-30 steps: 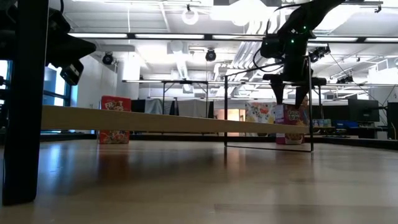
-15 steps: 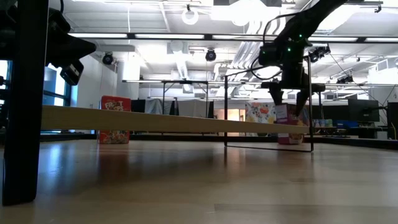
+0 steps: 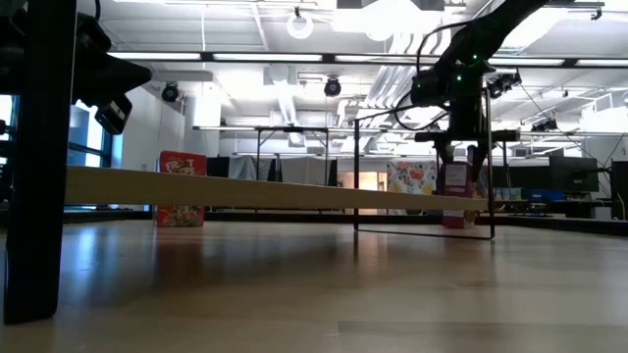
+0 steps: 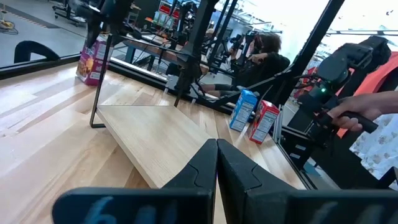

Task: Stack cereal on shelf
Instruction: Put the top purple cereal box on the shelf

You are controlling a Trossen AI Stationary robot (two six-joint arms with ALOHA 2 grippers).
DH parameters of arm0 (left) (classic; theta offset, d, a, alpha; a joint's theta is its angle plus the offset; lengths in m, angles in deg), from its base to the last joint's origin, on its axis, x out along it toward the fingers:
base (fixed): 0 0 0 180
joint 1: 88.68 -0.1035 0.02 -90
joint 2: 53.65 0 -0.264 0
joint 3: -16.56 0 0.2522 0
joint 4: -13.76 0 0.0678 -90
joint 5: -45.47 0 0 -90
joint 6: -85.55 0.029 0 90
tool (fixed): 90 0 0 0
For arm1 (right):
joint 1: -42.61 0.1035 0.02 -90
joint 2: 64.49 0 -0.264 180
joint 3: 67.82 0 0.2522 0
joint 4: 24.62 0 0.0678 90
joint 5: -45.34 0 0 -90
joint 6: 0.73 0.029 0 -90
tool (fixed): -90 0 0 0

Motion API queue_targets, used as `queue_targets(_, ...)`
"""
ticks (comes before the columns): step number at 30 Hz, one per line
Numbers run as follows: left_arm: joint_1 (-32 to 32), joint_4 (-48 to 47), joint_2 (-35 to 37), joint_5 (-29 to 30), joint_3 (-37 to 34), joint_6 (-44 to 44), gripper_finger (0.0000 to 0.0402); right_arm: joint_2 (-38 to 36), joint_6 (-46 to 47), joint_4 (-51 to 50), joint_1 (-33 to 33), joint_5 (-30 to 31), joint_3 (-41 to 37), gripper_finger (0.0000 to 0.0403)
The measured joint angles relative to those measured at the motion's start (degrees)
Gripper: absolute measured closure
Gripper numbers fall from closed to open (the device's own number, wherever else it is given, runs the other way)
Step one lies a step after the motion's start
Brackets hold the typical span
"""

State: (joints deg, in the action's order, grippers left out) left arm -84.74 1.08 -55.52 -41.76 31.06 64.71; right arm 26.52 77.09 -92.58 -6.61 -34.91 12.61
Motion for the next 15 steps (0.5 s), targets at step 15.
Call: queue_targets(15, -0.02, 0.0, 0.0, 0.02, 0.0, 0.0, 0.0398, -17.75, -49.09, -7.64, -5.39, -11.22, 15.18, 0.0312)
